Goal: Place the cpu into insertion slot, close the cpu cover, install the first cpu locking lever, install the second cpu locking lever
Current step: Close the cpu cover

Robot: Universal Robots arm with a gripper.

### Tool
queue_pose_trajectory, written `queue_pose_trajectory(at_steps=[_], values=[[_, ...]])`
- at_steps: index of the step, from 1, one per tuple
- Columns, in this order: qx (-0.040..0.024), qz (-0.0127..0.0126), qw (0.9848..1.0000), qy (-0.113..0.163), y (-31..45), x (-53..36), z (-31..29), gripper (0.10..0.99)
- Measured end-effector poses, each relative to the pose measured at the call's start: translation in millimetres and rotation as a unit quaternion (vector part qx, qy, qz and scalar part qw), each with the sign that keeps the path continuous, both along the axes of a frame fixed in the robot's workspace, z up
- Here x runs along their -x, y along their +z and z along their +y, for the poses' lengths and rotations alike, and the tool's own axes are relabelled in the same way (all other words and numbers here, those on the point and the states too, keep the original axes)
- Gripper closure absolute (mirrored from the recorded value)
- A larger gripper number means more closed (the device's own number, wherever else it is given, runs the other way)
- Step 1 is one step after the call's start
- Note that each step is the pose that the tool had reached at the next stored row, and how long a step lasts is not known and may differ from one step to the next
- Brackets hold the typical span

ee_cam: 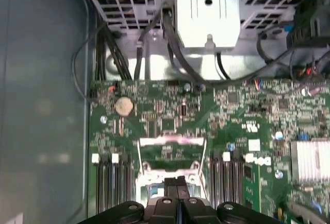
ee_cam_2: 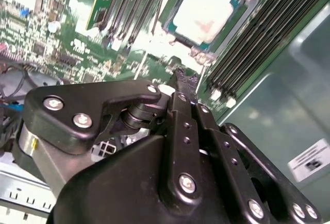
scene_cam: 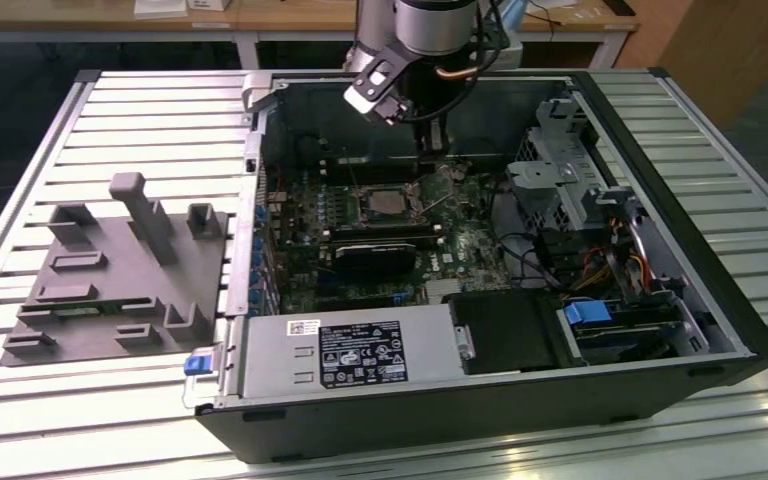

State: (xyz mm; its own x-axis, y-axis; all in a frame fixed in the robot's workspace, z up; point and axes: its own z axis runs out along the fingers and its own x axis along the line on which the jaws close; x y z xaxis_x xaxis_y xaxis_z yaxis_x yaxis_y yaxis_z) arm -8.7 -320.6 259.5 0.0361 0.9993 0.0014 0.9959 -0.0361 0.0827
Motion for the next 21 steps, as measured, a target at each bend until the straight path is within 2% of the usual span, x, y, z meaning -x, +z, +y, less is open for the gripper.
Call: queue_pose_trajectory(at_steps=[17,21], values=[[0.0000,0.0010,1.0000,0.000,0.0,-52.7,0.0,0.984],[0.0000,0.0013,1.0000,0.000,-0.7,-58.5,0.0,0.984]])
